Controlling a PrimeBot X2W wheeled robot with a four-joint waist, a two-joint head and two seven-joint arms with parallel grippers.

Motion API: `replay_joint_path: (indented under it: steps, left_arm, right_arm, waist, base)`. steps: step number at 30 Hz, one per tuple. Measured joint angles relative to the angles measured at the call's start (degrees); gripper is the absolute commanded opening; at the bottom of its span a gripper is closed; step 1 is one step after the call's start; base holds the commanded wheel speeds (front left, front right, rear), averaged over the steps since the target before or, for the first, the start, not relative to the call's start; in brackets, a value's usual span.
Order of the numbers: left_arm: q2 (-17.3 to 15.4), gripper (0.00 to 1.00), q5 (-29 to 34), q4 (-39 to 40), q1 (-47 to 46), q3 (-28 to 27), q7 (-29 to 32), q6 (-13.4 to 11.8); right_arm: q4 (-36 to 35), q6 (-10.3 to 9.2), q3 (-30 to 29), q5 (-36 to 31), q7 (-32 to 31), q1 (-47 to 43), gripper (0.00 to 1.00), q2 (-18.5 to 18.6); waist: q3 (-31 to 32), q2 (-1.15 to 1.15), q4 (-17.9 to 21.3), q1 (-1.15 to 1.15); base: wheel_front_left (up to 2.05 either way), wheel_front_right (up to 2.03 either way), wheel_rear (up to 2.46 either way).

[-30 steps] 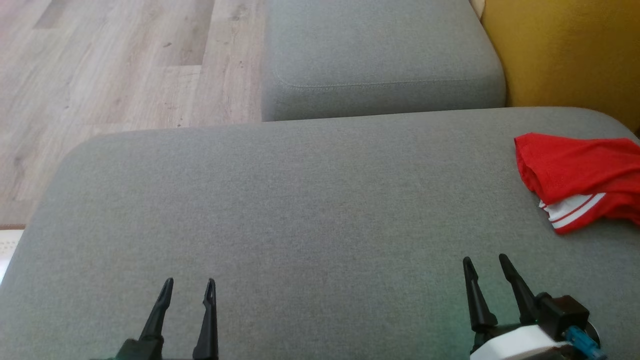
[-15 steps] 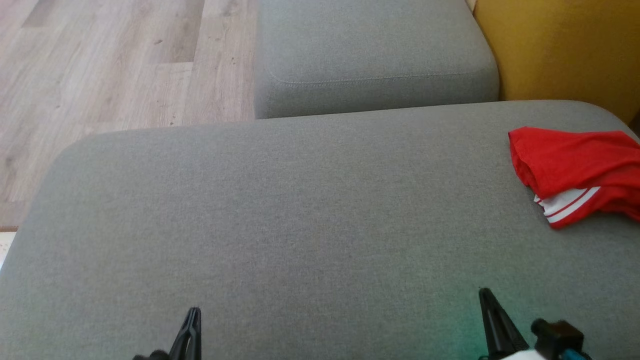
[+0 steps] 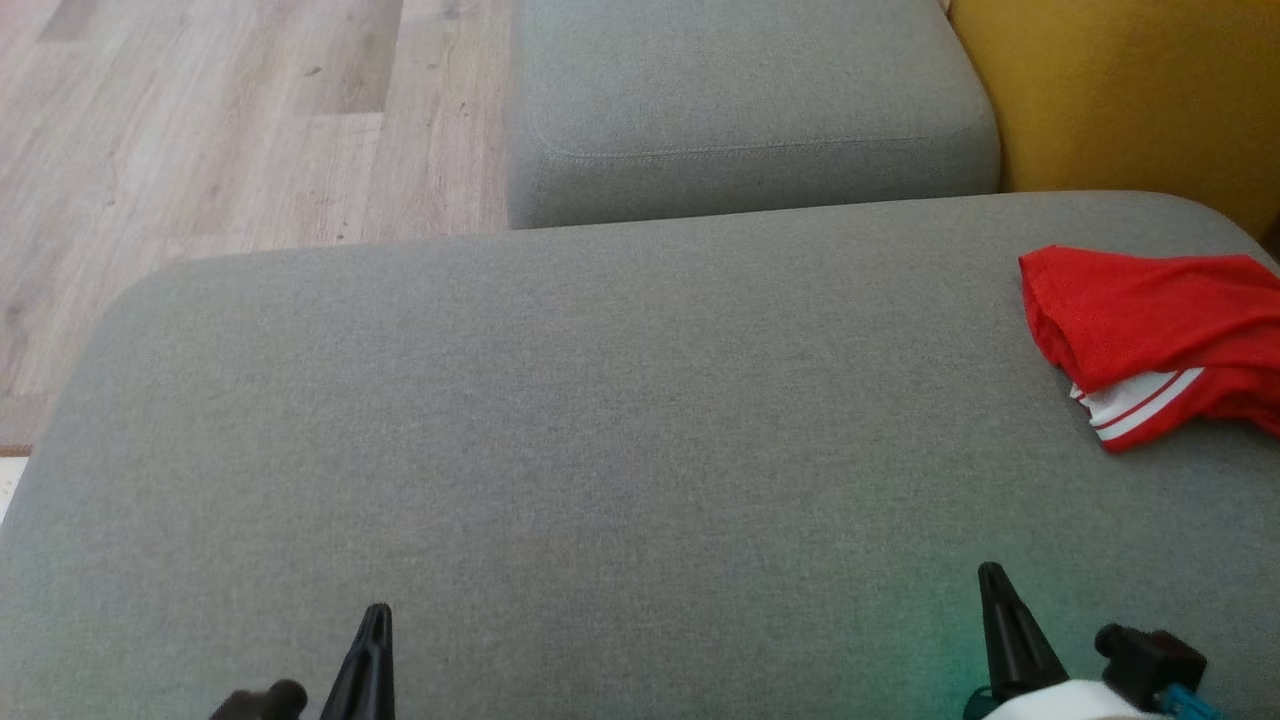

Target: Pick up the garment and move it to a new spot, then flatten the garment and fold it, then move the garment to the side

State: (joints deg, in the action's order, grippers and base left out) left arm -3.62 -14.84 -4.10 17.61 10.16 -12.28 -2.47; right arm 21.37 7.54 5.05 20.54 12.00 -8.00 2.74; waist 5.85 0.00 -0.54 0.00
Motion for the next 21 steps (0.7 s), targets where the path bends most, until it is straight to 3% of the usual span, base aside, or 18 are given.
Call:
replay_joint_path:
  steps: [21]
  left_arm:
    - [-0.19, 0.00, -16.29, -2.56, -3.69, -1.72, 2.79, 2.00]
  right_arm:
    - [-1.02, 0.00, -1.87, 14.69, -2.99, 2.01, 0.00, 0.03]
  waist:
    - [-1.21, 0.00, 0.10, 0.00]
  base:
    - [0.00, 0.00, 0.00]
